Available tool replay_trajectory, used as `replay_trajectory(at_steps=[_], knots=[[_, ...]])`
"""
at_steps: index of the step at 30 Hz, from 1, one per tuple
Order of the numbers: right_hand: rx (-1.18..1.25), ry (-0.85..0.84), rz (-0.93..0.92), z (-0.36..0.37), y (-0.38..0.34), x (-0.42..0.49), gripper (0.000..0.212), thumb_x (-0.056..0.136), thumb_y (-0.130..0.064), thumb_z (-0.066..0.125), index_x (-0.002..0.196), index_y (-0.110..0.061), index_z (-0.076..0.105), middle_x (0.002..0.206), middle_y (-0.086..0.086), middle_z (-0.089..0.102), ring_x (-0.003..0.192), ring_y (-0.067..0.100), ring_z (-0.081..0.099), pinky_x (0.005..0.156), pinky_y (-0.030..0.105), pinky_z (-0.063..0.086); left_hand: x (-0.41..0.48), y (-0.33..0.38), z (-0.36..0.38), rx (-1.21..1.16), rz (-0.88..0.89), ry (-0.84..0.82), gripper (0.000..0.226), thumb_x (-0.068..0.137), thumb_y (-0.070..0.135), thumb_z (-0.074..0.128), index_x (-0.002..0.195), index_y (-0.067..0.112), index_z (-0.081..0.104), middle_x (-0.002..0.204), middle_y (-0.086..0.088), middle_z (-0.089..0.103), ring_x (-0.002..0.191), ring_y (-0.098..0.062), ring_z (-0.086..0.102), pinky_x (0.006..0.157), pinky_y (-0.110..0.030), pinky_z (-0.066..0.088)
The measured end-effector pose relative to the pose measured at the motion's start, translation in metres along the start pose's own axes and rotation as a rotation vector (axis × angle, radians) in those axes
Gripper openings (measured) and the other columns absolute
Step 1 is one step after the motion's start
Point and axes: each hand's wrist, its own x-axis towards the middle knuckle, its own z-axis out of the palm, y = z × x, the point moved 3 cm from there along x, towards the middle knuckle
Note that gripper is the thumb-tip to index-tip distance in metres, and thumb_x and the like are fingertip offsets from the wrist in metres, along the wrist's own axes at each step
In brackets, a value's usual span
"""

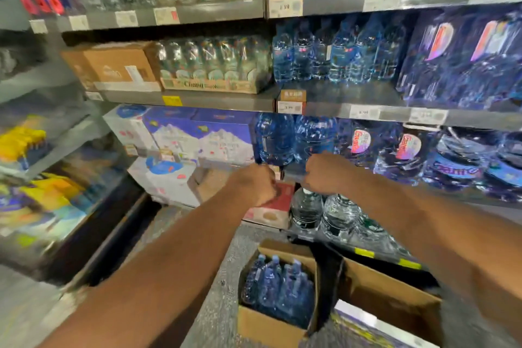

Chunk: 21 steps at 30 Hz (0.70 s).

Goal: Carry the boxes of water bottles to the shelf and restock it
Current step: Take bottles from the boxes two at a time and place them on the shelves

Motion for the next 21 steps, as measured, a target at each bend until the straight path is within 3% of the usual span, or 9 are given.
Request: replay_trajectory(at_steps=[2,5,7,9,14,16,18,21], knots=[[0.032,-0.026,-0.008,0.017,0.002,0.016,0.017,0.091,-0.015,0.047,0.084,-0.003,0.059,0.070,0.008,0.052,0.076,0.026,0.052,0.063,0.027,0.037,0.009,-0.007,0.015,0.007,-0.018,0.003,0.034,0.090,0.040,0.049,0.110,0.018,0.067,0.116,-0.007,0.065,0.107,-0.029,0.060,0.083,-0.032,0.046],[0.045,-0.072,0.015,0.044,0.007,0.042,0.022,0.094,-0.010,0.043,0.104,0.000,0.060,0.080,0.010,0.059,0.080,0.026,0.059,0.059,0.026,0.036,0.025,-0.017,0.037,0.029,-0.030,0.018,0.038,0.090,0.042,0.048,0.116,0.020,0.065,0.121,-0.006,0.063,0.115,-0.027,0.056,0.094,-0.035,0.047],[0.060,-0.115,0.052,0.066,0.011,0.057,0.022,0.096,-0.017,0.045,0.108,-0.004,0.059,0.069,0.001,0.044,0.076,0.021,0.050,0.051,0.024,0.031,0.038,-0.024,0.056,-0.023,-0.041,-0.040,0.040,0.091,0.041,0.048,0.122,0.020,0.062,0.129,-0.004,0.058,0.120,-0.026,0.052,0.097,-0.037,0.045],[0.066,-0.154,0.082,0.090,0.013,0.070,0.026,0.094,-0.024,0.047,0.106,-0.004,0.061,0.066,-0.001,0.036,0.081,0.021,0.045,0.051,0.027,0.032,0.050,-0.029,0.077,-0.041,-0.034,-0.118,0.042,0.092,0.041,0.048,0.127,0.021,0.058,0.135,-0.005,0.054,0.122,-0.027,0.050,0.099,-0.040,0.045],[0.071,-0.262,0.108,0.145,0.010,0.094,0.019,0.092,-0.030,0.051,0.089,-0.013,0.059,0.067,-0.002,0.041,0.081,0.023,0.050,0.070,0.028,0.039,0.089,-0.051,0.129,-0.024,0.046,-0.231,0.043,0.091,0.039,0.048,0.126,0.016,0.058,0.131,-0.008,0.058,0.118,-0.027,0.054,0.098,-0.040,0.046],[0.106,-0.249,0.157,0.166,0.013,0.106,0.021,0.092,-0.026,0.051,0.079,-0.010,0.057,0.069,-0.002,0.046,0.082,0.025,0.057,0.062,0.024,0.037,0.108,-0.059,0.146,-0.036,0.091,-0.253,0.043,0.092,0.037,0.048,0.127,0.014,0.058,0.132,-0.010,0.057,0.120,-0.027,0.053,0.099,-0.037,0.045],[0.144,-0.282,0.201,0.189,0.014,0.114,0.022,0.090,-0.020,0.051,0.070,-0.011,0.048,0.076,0.003,0.055,0.083,0.025,0.060,0.058,0.023,0.038,0.124,-0.065,0.163,-0.049,0.130,-0.290,0.042,0.093,0.033,0.048,0.129,0.013,0.057,0.135,-0.009,0.054,0.122,-0.026,0.051,0.097,-0.035,0.043],[0.171,-0.308,0.308,0.225,0.017,0.124,0.019,0.093,-0.022,0.047,0.098,-0.008,0.060,0.102,0.012,0.062,0.099,0.029,0.060,0.070,0.030,0.040,0.144,-0.068,0.198,0.001,0.181,-0.384,0.039,0.094,0.032,0.046,0.128,0.015,0.056,0.130,-0.006,0.057,0.118,-0.024,0.054,0.093,-0.033,0.044]])
